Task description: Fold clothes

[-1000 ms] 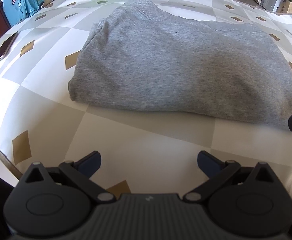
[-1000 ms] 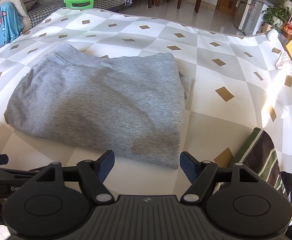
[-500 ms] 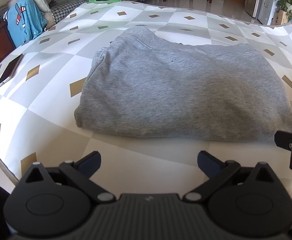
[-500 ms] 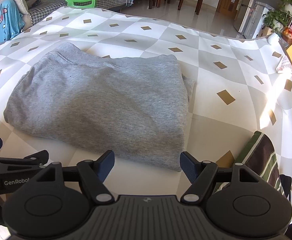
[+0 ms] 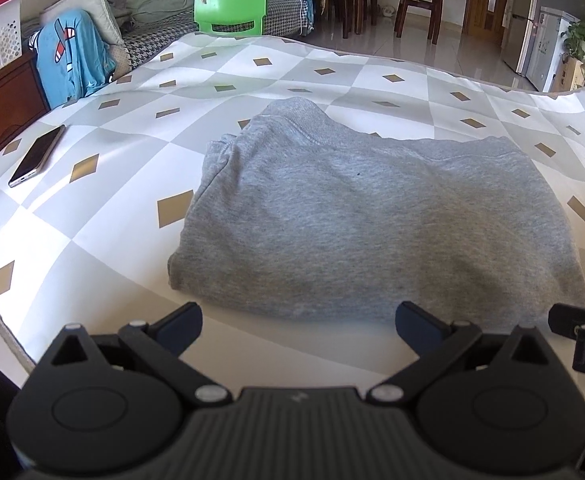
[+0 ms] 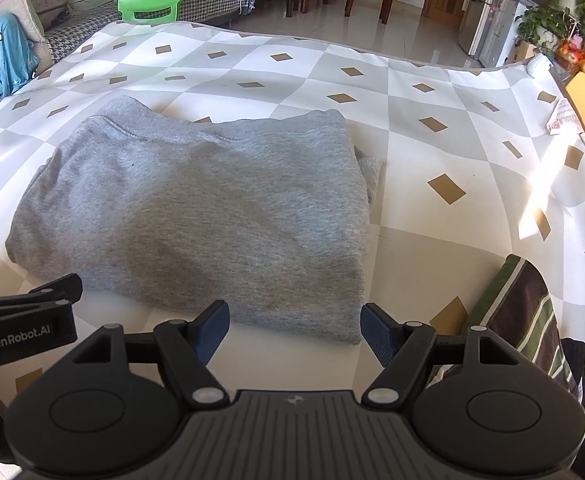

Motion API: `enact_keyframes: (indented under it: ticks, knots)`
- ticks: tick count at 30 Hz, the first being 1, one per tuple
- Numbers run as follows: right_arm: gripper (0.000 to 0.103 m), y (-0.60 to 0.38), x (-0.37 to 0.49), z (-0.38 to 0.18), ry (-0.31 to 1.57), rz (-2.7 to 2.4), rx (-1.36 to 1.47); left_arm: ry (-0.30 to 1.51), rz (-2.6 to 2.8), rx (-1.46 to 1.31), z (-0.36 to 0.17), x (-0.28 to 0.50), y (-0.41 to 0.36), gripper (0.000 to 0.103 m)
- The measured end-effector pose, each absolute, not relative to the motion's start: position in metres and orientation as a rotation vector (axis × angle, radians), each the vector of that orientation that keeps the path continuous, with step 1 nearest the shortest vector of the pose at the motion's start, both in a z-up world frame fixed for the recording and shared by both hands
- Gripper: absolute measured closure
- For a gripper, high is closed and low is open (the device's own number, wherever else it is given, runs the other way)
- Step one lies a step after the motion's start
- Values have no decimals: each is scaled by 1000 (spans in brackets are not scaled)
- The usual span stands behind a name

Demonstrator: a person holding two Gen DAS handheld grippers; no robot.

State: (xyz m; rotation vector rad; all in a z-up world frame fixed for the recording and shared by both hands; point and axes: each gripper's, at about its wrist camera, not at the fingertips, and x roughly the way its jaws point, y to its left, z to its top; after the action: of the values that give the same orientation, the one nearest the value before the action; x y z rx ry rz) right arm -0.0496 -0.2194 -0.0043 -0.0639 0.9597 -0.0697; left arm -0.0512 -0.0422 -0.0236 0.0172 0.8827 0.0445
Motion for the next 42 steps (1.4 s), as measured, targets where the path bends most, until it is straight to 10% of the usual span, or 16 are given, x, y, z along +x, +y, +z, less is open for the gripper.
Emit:
enact_keyframes:
  ticks: [42]
  knots:
    - [32,-243,-47,6,928,-160,19,866,18,118,-24,-50,-72,0]
